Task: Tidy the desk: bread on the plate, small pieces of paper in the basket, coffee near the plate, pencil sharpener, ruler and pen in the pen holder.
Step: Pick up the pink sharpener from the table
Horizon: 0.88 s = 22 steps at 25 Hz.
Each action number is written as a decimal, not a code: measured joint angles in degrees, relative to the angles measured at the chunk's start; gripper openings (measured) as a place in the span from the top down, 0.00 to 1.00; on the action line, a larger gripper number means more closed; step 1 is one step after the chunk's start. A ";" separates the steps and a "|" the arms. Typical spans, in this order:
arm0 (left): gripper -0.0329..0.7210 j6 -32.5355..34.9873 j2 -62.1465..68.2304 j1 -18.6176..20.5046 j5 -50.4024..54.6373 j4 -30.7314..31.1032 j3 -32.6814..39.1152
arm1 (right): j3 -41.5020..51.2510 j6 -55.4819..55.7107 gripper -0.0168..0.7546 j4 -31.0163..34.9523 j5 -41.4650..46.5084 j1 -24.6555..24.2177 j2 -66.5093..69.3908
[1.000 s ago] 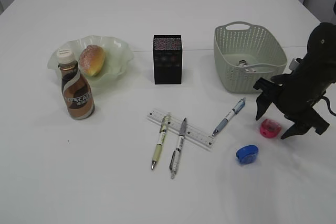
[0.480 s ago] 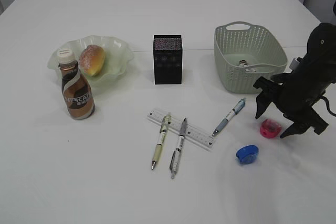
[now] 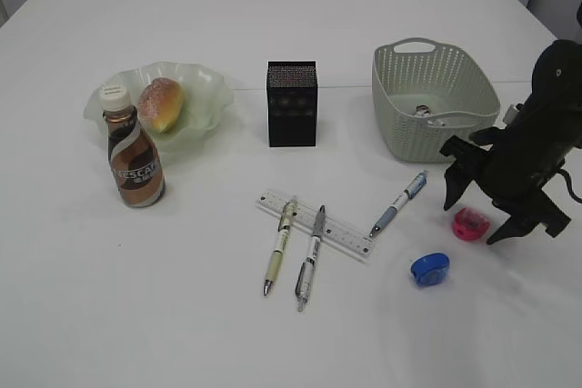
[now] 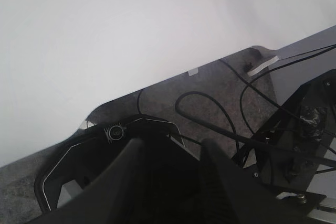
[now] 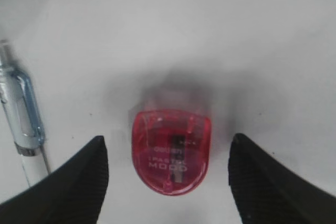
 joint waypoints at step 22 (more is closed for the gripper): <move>0.61 0.00 0.00 0.00 0.00 -0.41 0.00 | -0.33 4.63 0.26 -3.50 2.59 0.00 1.32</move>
